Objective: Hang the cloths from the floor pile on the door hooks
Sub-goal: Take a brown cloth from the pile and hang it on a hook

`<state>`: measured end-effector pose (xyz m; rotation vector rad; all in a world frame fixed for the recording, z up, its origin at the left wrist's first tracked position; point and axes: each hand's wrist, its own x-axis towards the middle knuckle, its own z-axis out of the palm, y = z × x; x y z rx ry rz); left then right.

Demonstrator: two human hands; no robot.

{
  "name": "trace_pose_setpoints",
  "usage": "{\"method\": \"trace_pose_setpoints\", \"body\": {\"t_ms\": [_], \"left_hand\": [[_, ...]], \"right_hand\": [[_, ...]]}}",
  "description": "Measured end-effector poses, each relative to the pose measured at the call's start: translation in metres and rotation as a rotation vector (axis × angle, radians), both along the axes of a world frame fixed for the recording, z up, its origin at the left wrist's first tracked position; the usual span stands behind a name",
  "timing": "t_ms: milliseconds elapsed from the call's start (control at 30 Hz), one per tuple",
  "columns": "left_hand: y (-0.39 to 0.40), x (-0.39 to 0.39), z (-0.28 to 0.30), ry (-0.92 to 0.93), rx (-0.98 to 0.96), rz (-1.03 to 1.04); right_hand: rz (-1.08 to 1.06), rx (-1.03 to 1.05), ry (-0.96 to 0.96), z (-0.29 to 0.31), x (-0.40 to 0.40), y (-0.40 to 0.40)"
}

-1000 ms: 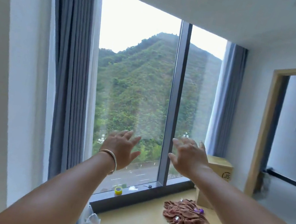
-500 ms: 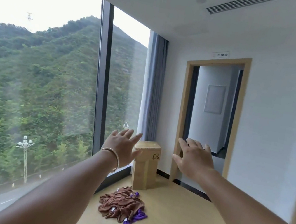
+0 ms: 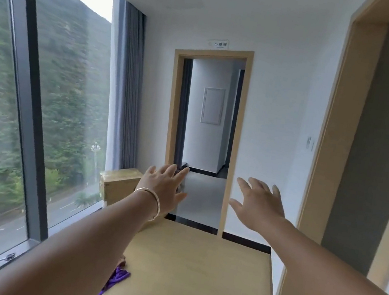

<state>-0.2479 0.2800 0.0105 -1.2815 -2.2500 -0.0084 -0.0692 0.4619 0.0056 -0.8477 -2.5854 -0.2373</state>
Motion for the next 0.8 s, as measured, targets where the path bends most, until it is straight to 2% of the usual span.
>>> {"method": "trace_pose_setpoints", "body": {"t_ms": [500, 800], "left_hand": [[0.192, -0.191, 0.01, -0.009, 0.032, -0.082], [0.289, -0.245, -0.01, -0.027, 0.01, -0.127]], "right_hand": [[-0.181, -0.025, -0.046, 0.013, -0.148, 0.157], [-0.184, -0.053, -0.057, -0.004, -0.208, 0.246]]}}
